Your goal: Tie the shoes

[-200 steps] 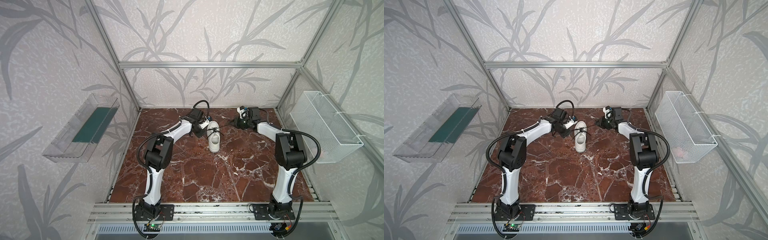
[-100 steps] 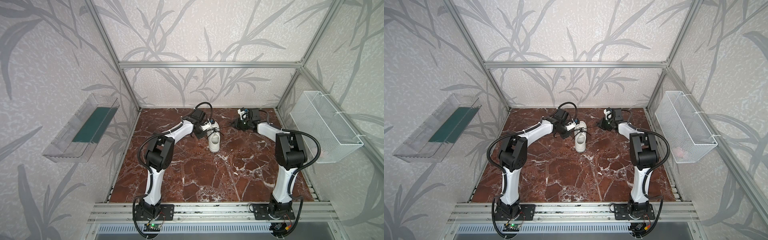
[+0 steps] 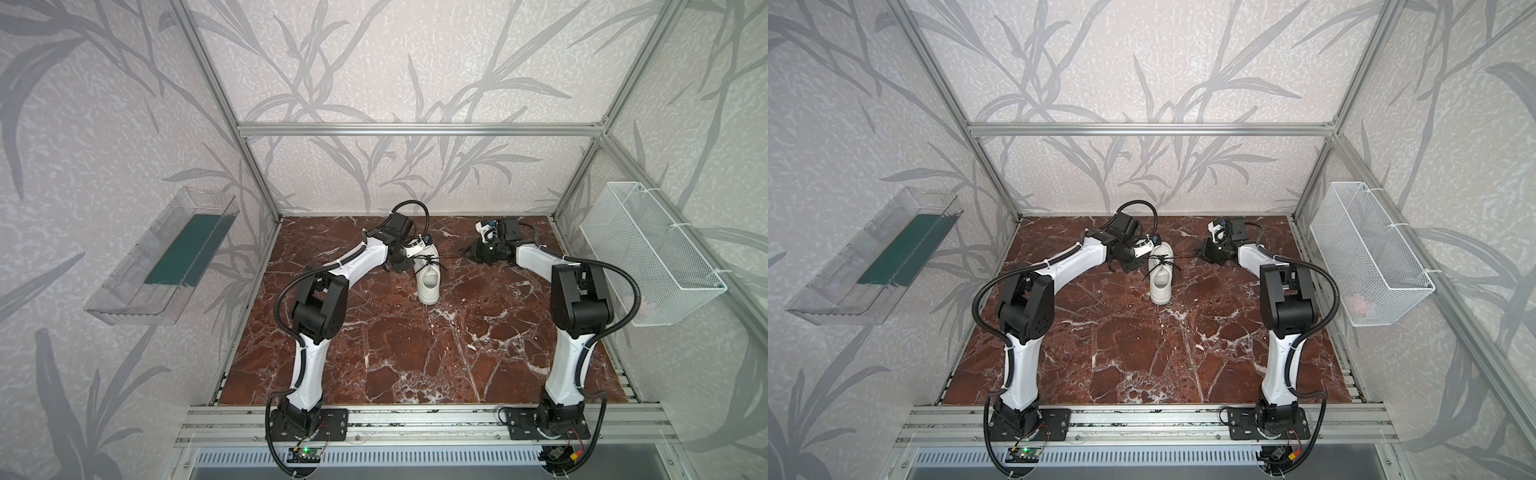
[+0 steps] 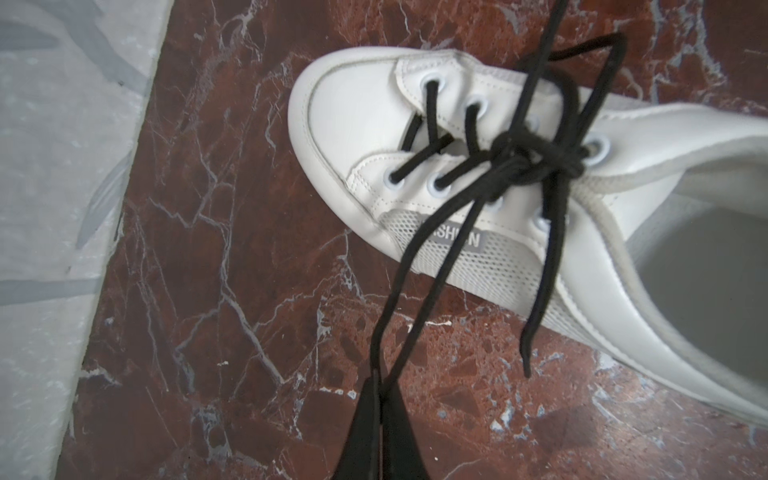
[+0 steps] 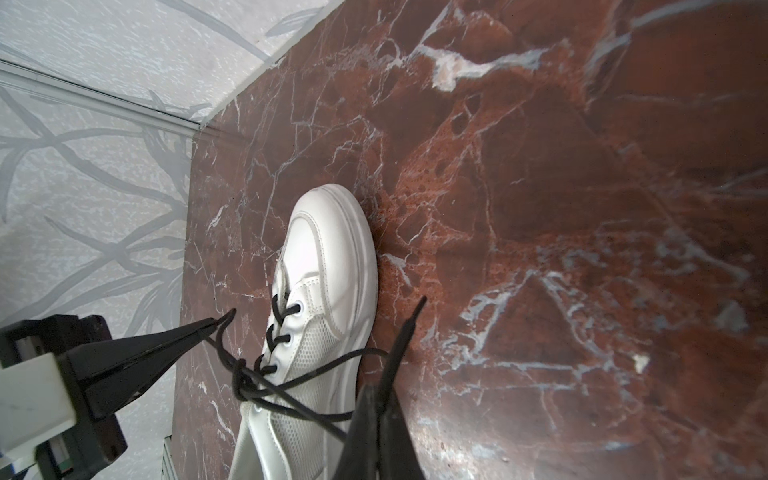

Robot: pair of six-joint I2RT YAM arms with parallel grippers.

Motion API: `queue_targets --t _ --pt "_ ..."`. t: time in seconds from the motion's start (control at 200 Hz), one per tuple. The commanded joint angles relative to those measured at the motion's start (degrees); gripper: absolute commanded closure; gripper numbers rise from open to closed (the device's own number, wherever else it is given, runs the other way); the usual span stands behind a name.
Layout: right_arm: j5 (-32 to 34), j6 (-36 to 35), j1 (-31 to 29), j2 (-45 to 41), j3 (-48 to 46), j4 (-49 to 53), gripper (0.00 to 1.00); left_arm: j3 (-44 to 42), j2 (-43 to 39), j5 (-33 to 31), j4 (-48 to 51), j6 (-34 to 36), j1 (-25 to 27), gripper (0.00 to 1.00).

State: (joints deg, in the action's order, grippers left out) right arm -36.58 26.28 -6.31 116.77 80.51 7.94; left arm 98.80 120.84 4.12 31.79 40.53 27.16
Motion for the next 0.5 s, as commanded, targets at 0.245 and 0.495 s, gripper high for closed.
queue_targets --t 0.245,0.495 --pt "-7.0 0.6 -0.3 0.8 2.6 -2.0 1.0 0.3 -1.2 3.4 1.7 0.9 0.4 0.84" --pt "-8.1 0.5 -0.9 1.7 3.9 -1.2 1.0 -0.6 -2.4 4.4 0.3 -0.4 0.4 0.62"
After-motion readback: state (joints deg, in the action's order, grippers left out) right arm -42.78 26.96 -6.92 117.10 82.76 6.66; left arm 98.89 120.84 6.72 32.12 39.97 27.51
